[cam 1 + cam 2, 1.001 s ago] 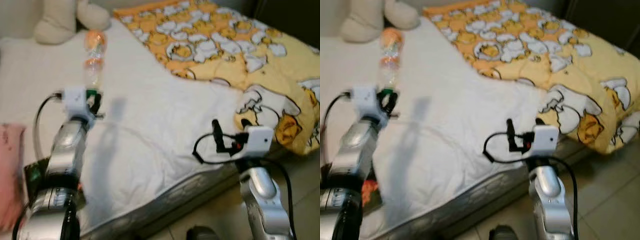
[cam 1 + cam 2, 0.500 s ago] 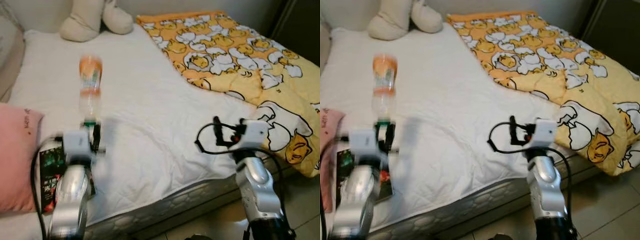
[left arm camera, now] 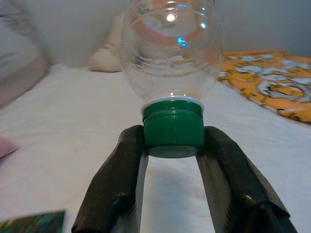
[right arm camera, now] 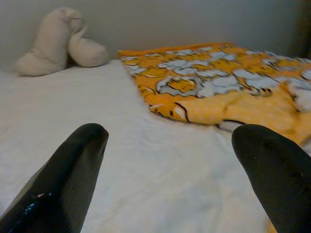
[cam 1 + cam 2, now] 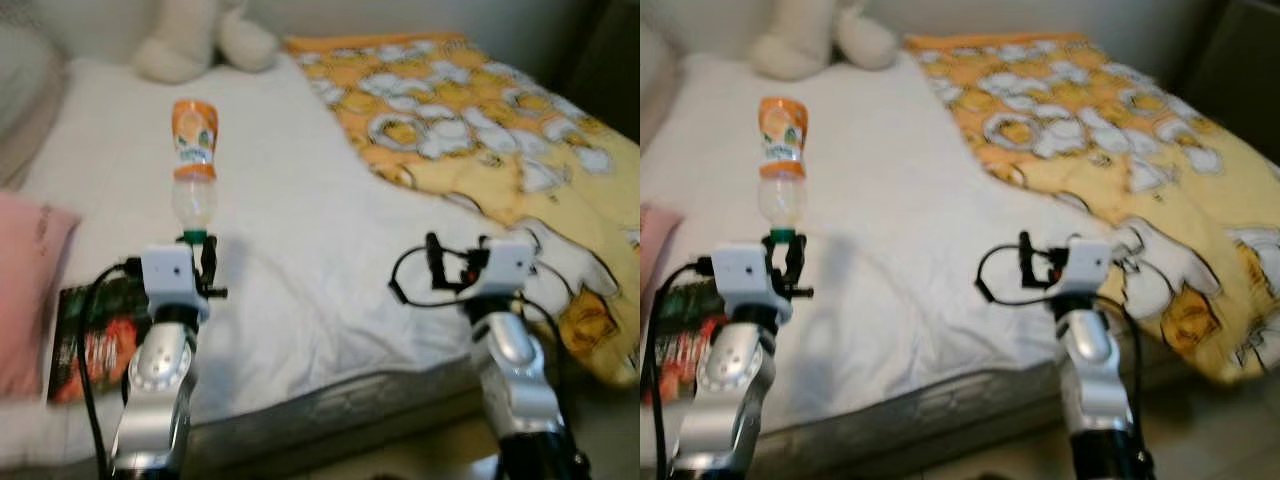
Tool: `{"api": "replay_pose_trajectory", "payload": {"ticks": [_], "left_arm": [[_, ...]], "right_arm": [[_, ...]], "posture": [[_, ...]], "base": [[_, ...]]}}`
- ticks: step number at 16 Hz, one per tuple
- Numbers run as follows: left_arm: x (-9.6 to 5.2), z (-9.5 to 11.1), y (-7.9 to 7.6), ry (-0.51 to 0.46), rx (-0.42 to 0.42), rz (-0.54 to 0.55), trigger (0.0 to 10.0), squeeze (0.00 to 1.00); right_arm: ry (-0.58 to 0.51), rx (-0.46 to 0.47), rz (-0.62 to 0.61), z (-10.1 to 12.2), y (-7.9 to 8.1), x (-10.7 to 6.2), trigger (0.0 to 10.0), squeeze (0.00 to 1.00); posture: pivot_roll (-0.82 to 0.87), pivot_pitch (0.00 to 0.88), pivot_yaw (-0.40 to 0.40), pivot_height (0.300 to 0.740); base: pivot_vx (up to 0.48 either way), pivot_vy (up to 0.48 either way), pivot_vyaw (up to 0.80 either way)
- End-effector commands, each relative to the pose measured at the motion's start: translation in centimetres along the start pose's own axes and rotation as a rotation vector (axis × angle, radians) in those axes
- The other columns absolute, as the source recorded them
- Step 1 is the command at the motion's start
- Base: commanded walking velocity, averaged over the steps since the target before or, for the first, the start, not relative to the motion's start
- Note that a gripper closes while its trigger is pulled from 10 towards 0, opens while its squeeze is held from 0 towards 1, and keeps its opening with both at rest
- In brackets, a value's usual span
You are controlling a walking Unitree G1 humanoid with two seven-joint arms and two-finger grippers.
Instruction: Clean up the room
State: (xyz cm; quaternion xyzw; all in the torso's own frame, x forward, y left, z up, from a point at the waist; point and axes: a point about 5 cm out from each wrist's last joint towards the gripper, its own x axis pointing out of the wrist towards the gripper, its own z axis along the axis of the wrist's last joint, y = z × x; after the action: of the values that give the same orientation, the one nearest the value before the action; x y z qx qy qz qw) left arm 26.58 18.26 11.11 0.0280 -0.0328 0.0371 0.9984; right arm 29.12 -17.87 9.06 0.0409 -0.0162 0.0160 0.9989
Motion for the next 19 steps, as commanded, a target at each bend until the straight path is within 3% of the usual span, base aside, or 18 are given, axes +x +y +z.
{"api": "replay_pose_trajectory", "payload": {"ticks": [1, 6, 10, 15, 19], "left_arm": [[-0.4, -0.1, 0.4, 0.016, -0.009, 0.026, 10.0, 0.00], [-0.8, -0.2, -0.2, 0.017, 0.003, 0.022, 10.0, 0.00], [-0.9, -0.2, -0.4, 0.030, 0.013, 0.015, 10.0, 0.00], [0.1, -0.7, -0.9, 0.087, 0.057, -0.043, 10.0, 0.00], [0.4, -0.7, -2.0, 0.102, 0.120, -0.086, 10.0, 0.00]], "right_arm": [[0.002, -0.001, 0.017, -0.2, 0.5, -0.1, 10.0, 0.00], [-0.020, -0.022, 0.110, 0.0, 1.9, -0.4, 10.0, 0.00], [-0.007, -0.015, 0.111, -0.3, 1.7, -0.3, 10.0, 0.05], [0.037, 0.024, 0.108, -1.1, 1.8, -0.5, 10.0, 0.00], [0.040, 0.021, 0.096, -1.4, 1.5, -0.8, 10.0, 0.01]], "posture": [[-0.10, 0.000, 0.008, 0.740], [-0.10, 0.000, -0.002, 0.740], [-0.09, 0.000, 0.000, 0.740], [-0.10, 0.000, 0.017, 0.740], [-0.11, 0.000, 0.031, 0.740]], "base": [[0.000, -0.480, 0.67], [0.000, -0.480, 0.61], [0.000, -0.480, 0.55], [0.000, 0.000, 0.22], [-0.367, 0.245, 0.52]]}}
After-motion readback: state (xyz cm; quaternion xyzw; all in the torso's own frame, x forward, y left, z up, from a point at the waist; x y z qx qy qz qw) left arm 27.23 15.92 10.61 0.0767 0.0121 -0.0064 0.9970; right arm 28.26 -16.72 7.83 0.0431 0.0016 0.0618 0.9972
